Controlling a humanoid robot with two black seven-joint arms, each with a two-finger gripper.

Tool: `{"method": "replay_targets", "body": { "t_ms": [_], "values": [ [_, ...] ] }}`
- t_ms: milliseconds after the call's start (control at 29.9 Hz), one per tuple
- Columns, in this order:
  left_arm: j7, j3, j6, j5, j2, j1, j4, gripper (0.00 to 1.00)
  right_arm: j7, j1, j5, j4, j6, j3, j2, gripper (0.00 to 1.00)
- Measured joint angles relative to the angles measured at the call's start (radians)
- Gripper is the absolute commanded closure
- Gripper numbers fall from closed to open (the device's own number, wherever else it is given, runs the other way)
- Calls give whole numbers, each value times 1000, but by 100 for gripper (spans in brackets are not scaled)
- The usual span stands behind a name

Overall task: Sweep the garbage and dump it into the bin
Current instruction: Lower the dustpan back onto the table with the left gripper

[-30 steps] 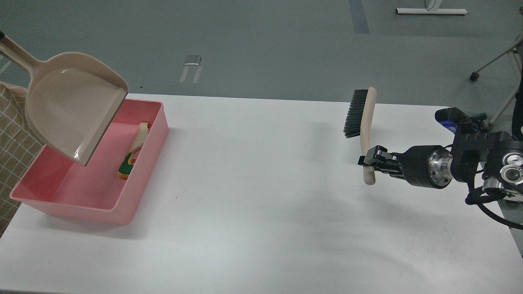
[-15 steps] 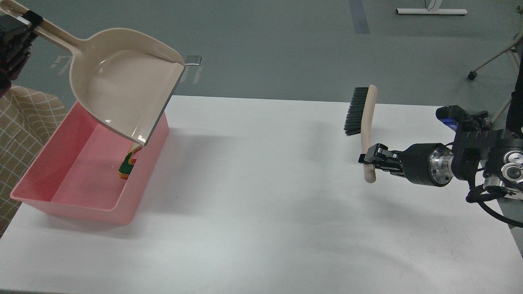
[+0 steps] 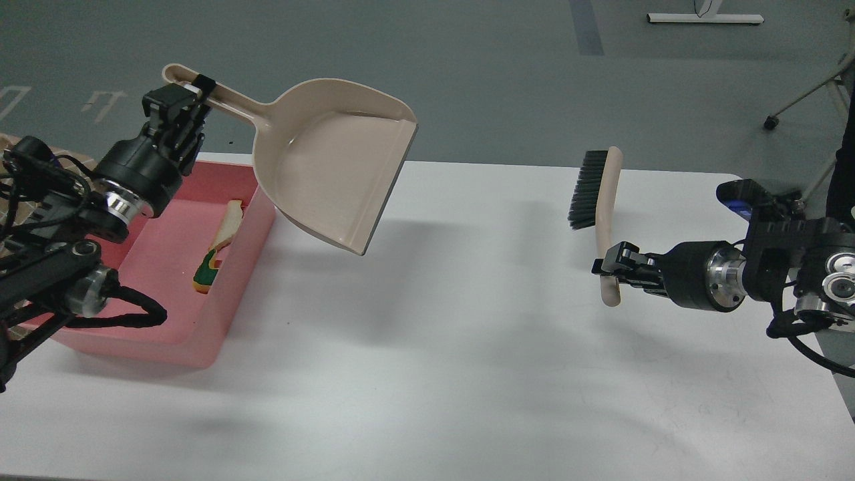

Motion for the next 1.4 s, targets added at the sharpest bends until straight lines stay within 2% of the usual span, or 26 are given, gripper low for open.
{"method": "replay_targets", "body": {
  "t_ms": [234, 435, 635, 1070, 1404],
  "values": [
    [-1, 25, 43, 21, -110, 34, 10, 100, 0, -5, -1, 1, 0, -49, -19, 98],
    [-5, 96, 117, 52, -186, 46, 30, 100, 0, 10, -4, -17, 0, -82, -23, 98],
    [-8, 128, 136, 55, -251, 48, 82, 100, 0, 31, -4, -37, 0, -96, -18, 98],
    [-12, 191, 239, 56, -336, 49, 140, 100, 0, 48, -10, -57, 0, -99, -15, 98],
    [-11, 251, 253, 56, -381, 49, 175, 100, 0, 62, -28, -57, 0, -99, -32, 97]
  ]
}}
